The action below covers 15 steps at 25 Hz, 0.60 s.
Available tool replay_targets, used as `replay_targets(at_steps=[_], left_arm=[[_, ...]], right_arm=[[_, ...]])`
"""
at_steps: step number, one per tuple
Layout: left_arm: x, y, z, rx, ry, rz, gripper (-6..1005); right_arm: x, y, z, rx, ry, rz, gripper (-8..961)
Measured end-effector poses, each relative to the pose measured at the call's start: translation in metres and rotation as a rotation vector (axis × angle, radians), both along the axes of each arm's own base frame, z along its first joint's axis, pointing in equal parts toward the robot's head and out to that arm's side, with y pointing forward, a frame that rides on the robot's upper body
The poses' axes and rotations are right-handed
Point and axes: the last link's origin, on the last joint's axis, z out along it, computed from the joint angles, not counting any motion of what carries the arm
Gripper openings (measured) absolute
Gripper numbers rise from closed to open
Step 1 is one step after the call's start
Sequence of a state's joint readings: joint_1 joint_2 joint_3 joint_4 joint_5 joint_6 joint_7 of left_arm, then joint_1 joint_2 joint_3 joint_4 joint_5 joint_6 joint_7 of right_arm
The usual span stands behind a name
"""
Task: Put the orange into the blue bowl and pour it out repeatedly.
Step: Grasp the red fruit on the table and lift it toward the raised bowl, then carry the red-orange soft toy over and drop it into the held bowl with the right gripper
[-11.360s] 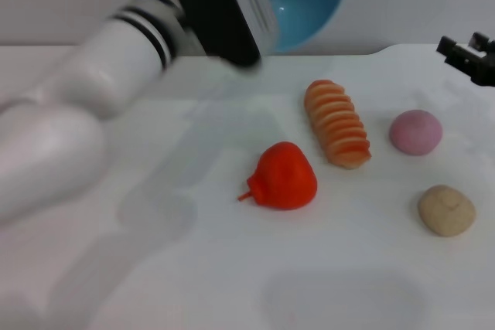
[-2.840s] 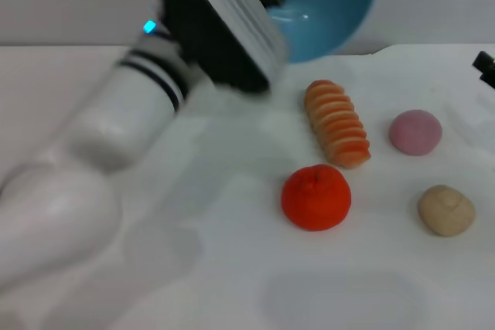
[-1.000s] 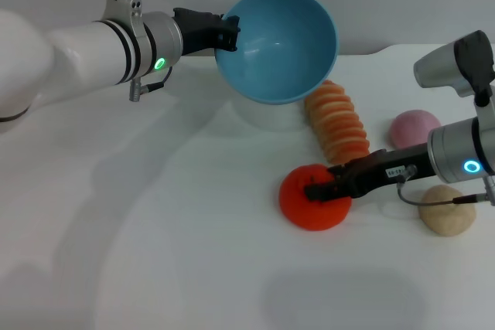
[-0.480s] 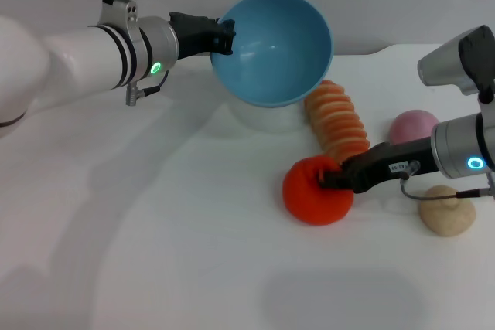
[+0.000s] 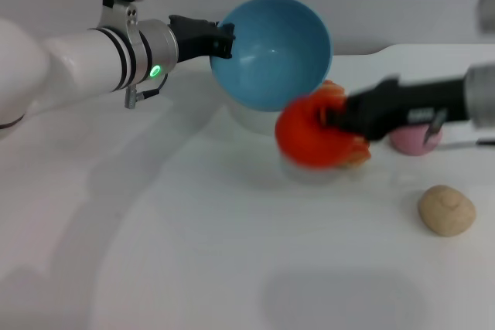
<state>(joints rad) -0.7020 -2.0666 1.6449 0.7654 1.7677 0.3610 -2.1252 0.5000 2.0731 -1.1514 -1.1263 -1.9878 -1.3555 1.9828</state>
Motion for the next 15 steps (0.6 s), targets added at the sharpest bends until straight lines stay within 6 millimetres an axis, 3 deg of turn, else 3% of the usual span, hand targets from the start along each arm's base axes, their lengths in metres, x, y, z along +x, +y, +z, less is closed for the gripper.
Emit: replay_targets(at_steps=[6, 11, 15], left_arm=[[0.005, -0.011, -0.012, -0.071, 0.008, -0.027, -1], [0.005, -0.016, -0.018, -0.097, 0.017, -0.034, -1], [0.006, -0.02, -0.023, -0.118, 0.026, -0.046, -1]], right_arm=[[-0.031, 0.005, 0.051, 0.111, 0.109, 0.057, 75], [-0.034, 0.008, 0.057, 0.132, 0.134, 0.058, 27], [-0.03, 0.015, 0.046, 0.096, 0.157, 0.013, 28]])
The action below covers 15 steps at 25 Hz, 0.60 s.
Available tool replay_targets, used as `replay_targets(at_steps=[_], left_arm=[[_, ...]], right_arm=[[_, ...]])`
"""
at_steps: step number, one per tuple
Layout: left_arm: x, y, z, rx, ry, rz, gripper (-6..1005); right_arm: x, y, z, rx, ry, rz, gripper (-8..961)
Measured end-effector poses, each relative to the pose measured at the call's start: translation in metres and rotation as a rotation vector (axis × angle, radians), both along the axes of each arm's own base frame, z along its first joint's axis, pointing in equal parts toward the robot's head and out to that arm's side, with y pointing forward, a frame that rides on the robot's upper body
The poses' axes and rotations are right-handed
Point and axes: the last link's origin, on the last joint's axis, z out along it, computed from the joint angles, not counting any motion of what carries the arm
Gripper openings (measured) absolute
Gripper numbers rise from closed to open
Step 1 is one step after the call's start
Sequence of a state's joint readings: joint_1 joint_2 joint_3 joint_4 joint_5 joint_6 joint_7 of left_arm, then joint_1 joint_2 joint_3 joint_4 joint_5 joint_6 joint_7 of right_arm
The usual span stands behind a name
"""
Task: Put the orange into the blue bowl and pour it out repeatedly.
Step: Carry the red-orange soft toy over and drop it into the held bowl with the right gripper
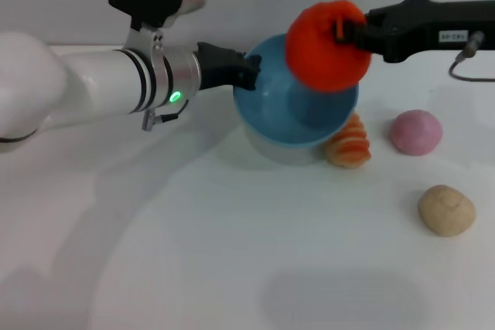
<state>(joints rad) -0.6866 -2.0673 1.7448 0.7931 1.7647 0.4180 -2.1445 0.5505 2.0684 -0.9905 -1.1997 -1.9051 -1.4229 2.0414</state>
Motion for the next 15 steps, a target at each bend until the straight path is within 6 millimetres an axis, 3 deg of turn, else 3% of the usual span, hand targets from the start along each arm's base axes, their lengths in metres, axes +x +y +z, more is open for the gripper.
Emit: replay_targets(at_steps=[12, 15], left_arm=[[0.003, -0.003, 0.0, -0.005, -0.011, -0.009, -2], [0.001, -0.003, 0.0, -0.004, -0.007, -0.007, -2]], right_arm=[[0.024, 0.011, -0.016, -0.052, -0.021, -0.18, 33], [0.025, 0.011, -0.016, -0.051, -0.023, -0.18, 120]])
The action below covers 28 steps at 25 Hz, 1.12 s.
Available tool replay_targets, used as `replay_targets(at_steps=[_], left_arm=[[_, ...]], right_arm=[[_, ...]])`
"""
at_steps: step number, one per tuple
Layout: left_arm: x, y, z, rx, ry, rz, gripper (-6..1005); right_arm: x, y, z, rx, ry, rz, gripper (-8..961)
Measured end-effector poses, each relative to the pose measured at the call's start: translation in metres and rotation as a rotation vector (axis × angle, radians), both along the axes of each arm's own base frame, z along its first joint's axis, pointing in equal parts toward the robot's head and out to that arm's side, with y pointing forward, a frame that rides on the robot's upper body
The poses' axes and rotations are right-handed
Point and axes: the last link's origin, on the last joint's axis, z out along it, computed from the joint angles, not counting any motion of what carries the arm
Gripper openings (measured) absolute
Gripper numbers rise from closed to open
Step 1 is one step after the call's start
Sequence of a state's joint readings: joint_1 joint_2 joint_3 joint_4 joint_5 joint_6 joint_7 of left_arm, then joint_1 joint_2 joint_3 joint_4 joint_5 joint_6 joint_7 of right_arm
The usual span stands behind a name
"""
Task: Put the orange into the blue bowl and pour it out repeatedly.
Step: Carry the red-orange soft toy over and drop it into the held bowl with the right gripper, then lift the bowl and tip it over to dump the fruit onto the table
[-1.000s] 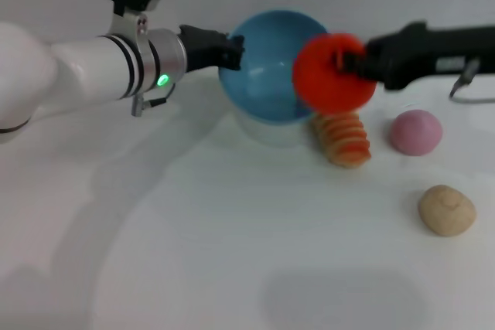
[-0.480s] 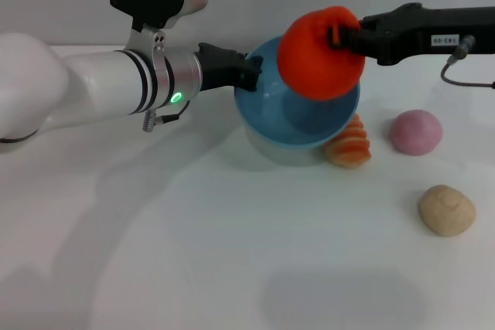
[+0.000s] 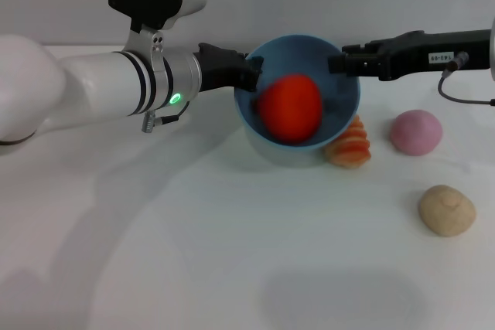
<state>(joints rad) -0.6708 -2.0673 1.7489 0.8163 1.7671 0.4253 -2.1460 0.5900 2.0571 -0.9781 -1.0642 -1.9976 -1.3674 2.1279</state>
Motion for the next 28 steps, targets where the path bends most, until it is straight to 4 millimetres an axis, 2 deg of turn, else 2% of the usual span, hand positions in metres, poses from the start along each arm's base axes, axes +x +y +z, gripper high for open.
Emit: replay_targets(at_steps=[3, 6, 7, 8, 11, 12, 13, 16, 21, 24, 25, 27, 28], left_arm=[[-0.002, 0.0, 0.0, 0.0, 0.003, 0.005, -2], [-0.003, 0.0, 0.0, 0.001, 0.005, 0.007, -2], [-0.003, 0.0, 0.0, 0.001, 0.005, 0.007, -2], [-0.005, 0.001, 0.0, 0.006, 0.008, 0.009, -1], [-0.008, 0.0, 0.002, 0.016, 0.007, 0.017, -1], [-0.009, 0.0, 0.002, 0.021, 0.009, 0.016, -1], [-0.009, 0.0, 0.002, 0.026, 0.012, 0.014, -1], [-0.011, 0.001, 0.002, 0.04, 0.024, 0.013, -1], [-0.005, 0.002, 0.001, 0.058, 0.046, -0.022, 0], [0.017, 0.0, 0.0, 0.076, 0.089, -0.146, 0], [0.017, 0.0, 0.0, 0.076, 0.089, -0.146, 0], [0.036, -0.005, -0.001, 0.129, 0.17, -0.296, 0], [0.039, -0.006, -0.001, 0.15, 0.193, -0.33, 0]], right_arm=[[0.0, 0.001, 0.001, 0.009, -0.003, 0.005, 206], [0.0, 0.001, 0.007, 0.061, -0.003, 0.036, 378], [0.004, 0.0, 0.018, 0.15, -0.003, 0.071, 436], [0.004, 0.0, 0.018, 0.15, -0.003, 0.071, 471], [0.021, 0.0, 0.034, 0.313, -0.018, 0.097, 578], [0.039, -0.003, 0.042, 0.421, -0.048, 0.115, 578], [0.039, -0.003, 0.042, 0.421, -0.048, 0.115, 578], [0.066, -0.013, 0.047, 0.581, -0.081, 0.156, 579], [0.125, -0.032, 0.045, 0.755, -0.019, 0.02, 579], [0.151, -0.045, 0.033, 0.805, -0.037, -0.032, 578], [0.158, -0.049, 0.028, 0.813, -0.034, -0.057, 578], [0.17, -0.057, 0.02, 0.822, 0.002, -0.13, 578], [0.174, -0.06, 0.017, 0.824, 0.019, -0.162, 578]])
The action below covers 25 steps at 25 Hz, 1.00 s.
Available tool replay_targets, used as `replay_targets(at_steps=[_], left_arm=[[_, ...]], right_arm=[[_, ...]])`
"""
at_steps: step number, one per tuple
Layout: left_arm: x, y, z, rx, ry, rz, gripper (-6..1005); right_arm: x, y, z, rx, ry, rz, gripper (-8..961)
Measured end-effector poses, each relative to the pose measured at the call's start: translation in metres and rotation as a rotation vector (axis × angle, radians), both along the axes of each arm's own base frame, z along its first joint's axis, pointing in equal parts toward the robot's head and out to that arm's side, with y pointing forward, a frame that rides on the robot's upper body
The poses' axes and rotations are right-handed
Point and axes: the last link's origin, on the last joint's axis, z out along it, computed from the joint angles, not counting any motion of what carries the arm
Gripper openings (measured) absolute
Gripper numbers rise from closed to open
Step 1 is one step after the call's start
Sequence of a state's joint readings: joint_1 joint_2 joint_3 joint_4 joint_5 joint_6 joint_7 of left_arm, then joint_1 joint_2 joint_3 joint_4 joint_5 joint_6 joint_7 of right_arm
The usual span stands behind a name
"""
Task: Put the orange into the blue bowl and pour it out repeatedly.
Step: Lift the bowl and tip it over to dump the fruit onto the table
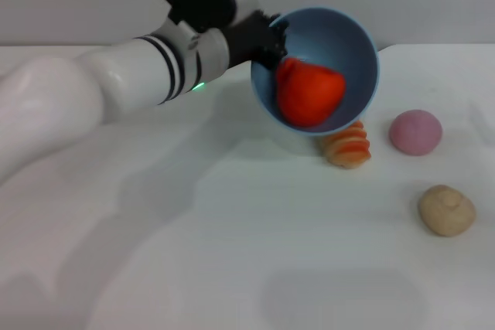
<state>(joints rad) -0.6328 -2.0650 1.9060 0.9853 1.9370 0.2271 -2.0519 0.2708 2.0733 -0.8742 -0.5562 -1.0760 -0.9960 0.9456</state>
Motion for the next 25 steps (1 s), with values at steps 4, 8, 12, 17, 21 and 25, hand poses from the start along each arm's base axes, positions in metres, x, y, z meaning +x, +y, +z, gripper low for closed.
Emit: replay_targets(at_steps=[4, 8, 12, 17, 21, 25], left_arm=[[0.014, -0.007, -0.002, 0.088, 0.112, -0.166, -1], [0.022, -0.02, -0.005, 0.193, 0.215, -0.335, -1], [0.026, -0.039, -0.008, 0.308, 0.328, -0.525, -1], [0.022, -0.064, -0.013, 0.478, 0.471, -0.719, -1], [0.013, -0.078, -0.017, 0.588, 0.544, -0.816, -1], [0.005, -0.084, -0.021, 0.592, 0.564, -0.827, -1]], right_arm=[[0.01, -0.009, -0.007, 0.001, 0.044, -0.046, 578], [0.011, -0.011, -0.008, 0.001, 0.057, -0.048, 579], [0.01, -0.011, -0.007, 0.003, 0.066, -0.042, 579], [0.006, -0.006, -0.006, 0.004, 0.082, -0.033, 578], [0.001, -0.001, -0.005, 0.004, 0.087, -0.02, 578], [-0.001, 0.002, -0.004, 0.006, 0.091, -0.013, 578]])
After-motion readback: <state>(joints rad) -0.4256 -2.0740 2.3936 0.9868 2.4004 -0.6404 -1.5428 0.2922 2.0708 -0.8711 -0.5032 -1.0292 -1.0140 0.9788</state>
